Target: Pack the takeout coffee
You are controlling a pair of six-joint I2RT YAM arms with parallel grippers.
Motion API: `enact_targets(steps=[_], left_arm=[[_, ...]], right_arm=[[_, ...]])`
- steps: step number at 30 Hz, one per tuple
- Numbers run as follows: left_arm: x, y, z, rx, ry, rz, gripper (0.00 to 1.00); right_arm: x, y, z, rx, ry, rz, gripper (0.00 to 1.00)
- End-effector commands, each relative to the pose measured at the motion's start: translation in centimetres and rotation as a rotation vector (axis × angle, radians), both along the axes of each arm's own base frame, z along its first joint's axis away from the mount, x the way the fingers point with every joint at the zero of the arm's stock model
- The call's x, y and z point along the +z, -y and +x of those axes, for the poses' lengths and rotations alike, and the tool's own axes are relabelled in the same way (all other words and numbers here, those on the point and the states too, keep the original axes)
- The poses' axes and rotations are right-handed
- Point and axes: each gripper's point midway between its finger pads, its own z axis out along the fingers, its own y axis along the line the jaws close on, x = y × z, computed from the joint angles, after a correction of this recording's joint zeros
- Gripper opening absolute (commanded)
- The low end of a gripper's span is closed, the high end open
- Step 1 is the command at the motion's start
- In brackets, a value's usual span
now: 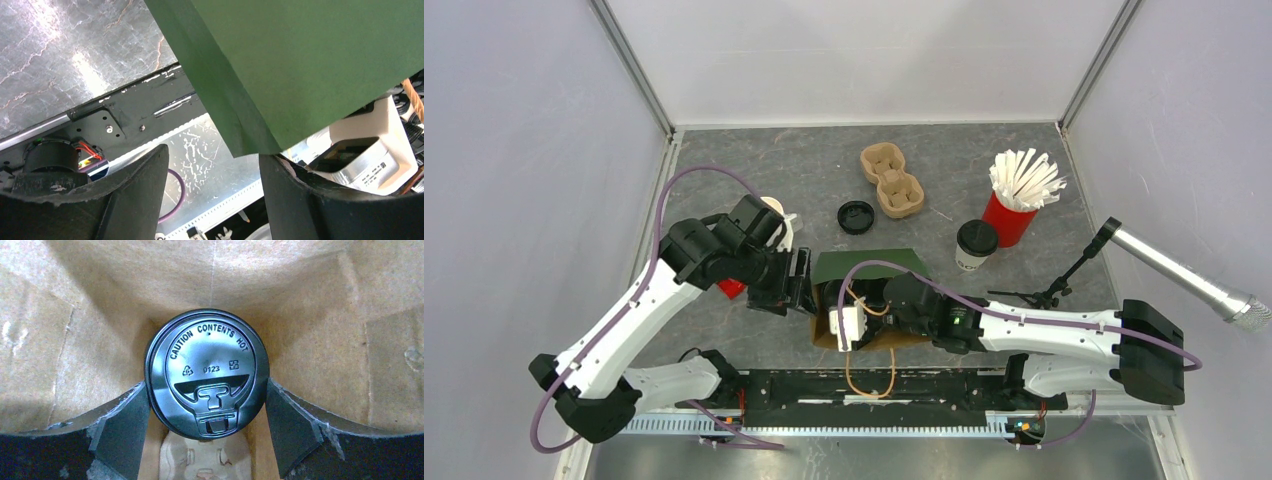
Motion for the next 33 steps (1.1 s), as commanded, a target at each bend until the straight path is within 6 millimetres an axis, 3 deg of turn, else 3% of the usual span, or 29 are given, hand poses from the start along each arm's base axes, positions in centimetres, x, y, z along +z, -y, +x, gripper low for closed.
enact_targets(steps=[1,12,20,22,28,33], left_arm=[[-0.2,1.0,1.4,0.042,0.035,-0.031,0.73],[-1.7,0.5,2.6,0.077,0.073,0.019,0.63],[-1.1,1.2,2.7,0.068,0.099,-0.041,0.64],[-1.3,1.5,2.6,0.061,0.092,-0.055,0.57],[0.4,2.3,2.9,0.011,0.15,-0.116,0.22],[0.9,3.6,2.3,-0.065,0.153,-0.208,0.09]], right_arm=[[1.1,-0.3,0.2,-0.016,0.014,0.053,0.65],[1.1,-0.2,0.2,-0.026,0.008,0.058,0.65],[0.6,-0.1,0.1,-0.028,-0.006,0.047,0.65],[0.7,-0.1,0.2,-0.032,-0.005,0.05,0.65],[0.7,0.2,-0.2,0.004,0.024,0.041,0.65],[0.4,1.1,-0.6,0.041,0.053,0.035,0.65]])
